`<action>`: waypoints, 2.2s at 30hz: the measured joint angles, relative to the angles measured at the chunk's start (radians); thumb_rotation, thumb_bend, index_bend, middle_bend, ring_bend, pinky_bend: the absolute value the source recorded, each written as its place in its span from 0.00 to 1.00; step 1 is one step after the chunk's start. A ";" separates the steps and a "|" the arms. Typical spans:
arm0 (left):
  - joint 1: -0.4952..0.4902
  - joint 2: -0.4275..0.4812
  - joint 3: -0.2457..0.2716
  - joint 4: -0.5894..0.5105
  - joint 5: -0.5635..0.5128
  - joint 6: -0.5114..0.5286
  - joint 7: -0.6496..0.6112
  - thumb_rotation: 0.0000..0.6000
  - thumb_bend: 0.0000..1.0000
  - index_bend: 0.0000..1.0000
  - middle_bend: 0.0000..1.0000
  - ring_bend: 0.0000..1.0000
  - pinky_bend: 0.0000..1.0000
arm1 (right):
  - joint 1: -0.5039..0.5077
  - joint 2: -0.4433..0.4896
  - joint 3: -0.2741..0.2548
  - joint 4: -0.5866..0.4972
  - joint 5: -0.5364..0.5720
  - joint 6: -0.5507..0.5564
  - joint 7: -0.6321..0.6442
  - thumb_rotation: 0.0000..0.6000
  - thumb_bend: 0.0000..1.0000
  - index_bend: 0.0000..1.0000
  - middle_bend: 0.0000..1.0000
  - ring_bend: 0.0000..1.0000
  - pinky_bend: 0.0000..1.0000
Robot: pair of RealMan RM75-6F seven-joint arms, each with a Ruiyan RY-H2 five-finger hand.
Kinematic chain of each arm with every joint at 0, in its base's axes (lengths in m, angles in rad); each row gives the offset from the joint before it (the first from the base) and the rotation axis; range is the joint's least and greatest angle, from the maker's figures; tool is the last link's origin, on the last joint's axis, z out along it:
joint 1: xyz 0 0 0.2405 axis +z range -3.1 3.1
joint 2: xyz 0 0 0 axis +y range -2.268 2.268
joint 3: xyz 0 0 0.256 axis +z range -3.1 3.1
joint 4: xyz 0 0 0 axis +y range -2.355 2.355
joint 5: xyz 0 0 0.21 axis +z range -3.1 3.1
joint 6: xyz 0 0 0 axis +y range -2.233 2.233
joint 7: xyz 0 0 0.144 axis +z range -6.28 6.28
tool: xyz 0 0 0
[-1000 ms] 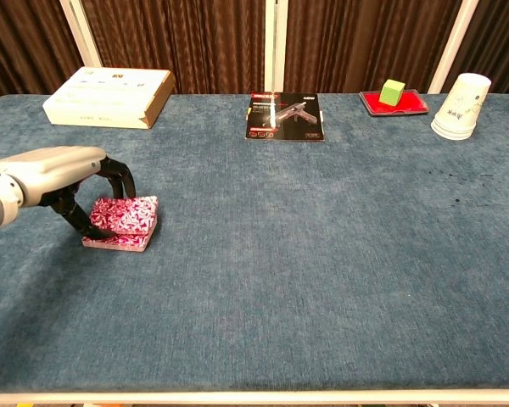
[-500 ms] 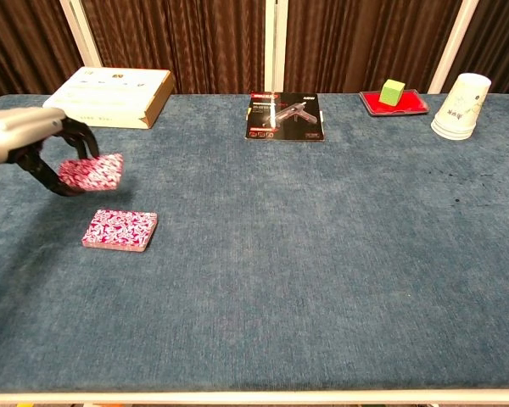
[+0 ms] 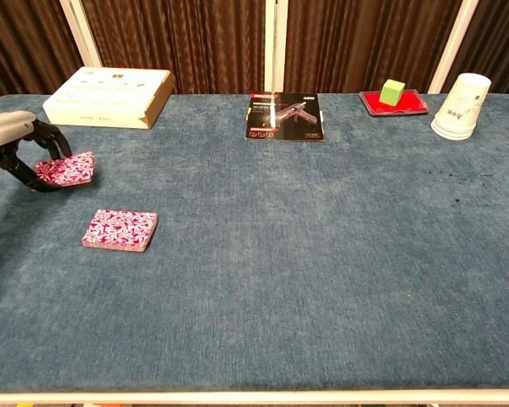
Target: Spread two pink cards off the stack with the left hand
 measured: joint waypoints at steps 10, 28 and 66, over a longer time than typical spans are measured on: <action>0.010 0.013 -0.006 -0.030 0.041 0.002 -0.029 1.00 0.23 0.23 0.22 0.09 0.09 | 0.002 -0.005 0.001 0.004 0.007 -0.009 0.003 1.00 0.13 0.00 0.00 0.00 0.00; 0.011 0.156 0.092 -0.490 -0.020 0.048 0.289 1.00 0.22 0.22 0.24 0.09 0.09 | 0.005 0.000 -0.003 -0.003 0.008 -0.024 0.022 1.00 0.13 0.00 0.00 0.00 0.00; -0.016 0.032 0.131 -0.518 -0.138 0.221 0.556 1.00 0.23 0.25 0.25 0.09 0.09 | 0.008 -0.012 -0.005 0.025 0.040 -0.057 0.042 1.00 0.13 0.00 0.00 0.00 0.00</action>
